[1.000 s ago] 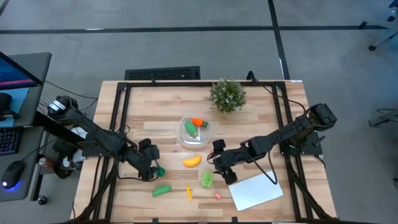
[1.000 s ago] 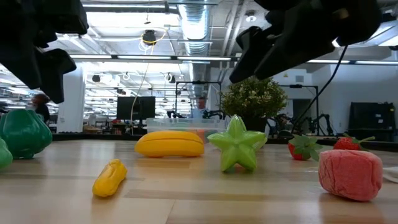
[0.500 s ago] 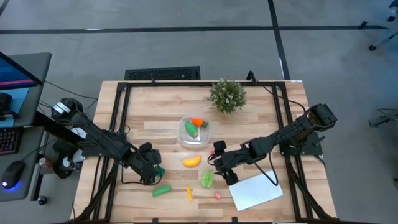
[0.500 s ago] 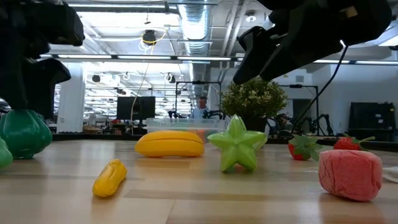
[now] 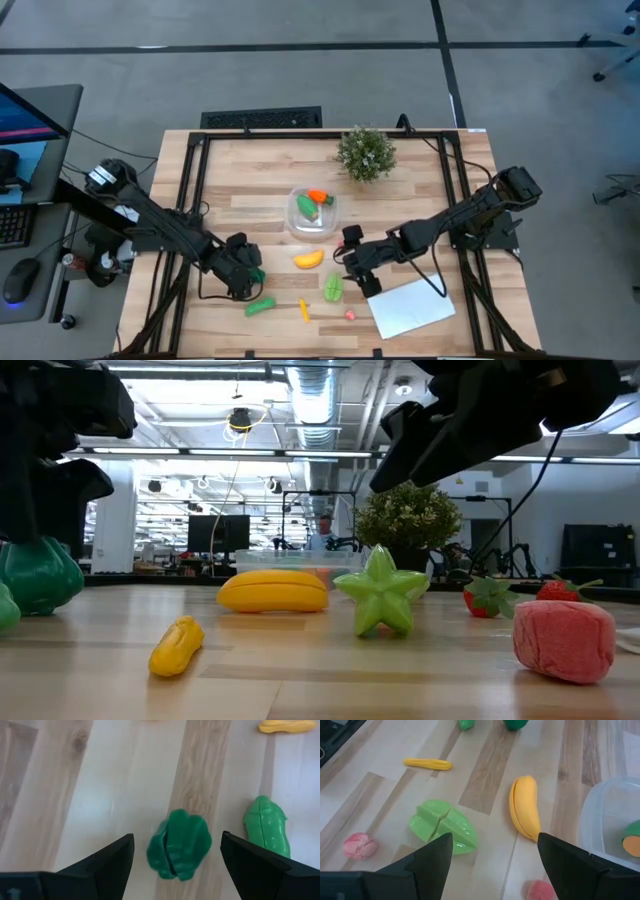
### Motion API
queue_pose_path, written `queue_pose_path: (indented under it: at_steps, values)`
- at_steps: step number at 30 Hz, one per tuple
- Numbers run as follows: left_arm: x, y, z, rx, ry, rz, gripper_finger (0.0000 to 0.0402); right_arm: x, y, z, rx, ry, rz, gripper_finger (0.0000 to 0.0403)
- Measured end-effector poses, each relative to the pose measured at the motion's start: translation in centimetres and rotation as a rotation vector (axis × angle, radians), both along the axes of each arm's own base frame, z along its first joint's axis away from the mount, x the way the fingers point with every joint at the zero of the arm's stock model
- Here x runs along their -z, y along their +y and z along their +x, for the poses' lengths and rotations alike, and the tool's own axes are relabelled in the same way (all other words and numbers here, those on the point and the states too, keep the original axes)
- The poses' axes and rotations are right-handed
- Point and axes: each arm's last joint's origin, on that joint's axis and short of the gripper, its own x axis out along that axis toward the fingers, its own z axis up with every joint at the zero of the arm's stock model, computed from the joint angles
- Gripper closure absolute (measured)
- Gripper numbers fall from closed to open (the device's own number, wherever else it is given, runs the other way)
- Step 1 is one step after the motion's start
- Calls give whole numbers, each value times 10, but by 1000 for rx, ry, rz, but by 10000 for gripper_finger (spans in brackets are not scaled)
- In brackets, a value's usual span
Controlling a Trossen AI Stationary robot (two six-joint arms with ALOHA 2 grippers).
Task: Pick and placing Produce into tupperware
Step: Put the green bell pepper into the transparent container
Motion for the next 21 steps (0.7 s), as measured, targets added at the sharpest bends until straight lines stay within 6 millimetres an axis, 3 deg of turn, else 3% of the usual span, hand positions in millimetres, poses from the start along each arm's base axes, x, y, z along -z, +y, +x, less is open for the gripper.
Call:
queue_pose_path:
  at_steps: [10, 21]
  values:
    - [25, -7, 8, 28, 80, 19, 117, 0, 0, 0, -1, -4, 1, 116]
    - [26, -8, 9, 40, 75, 28, 121, -1, 0, 1, -7, -12, -2, 116]
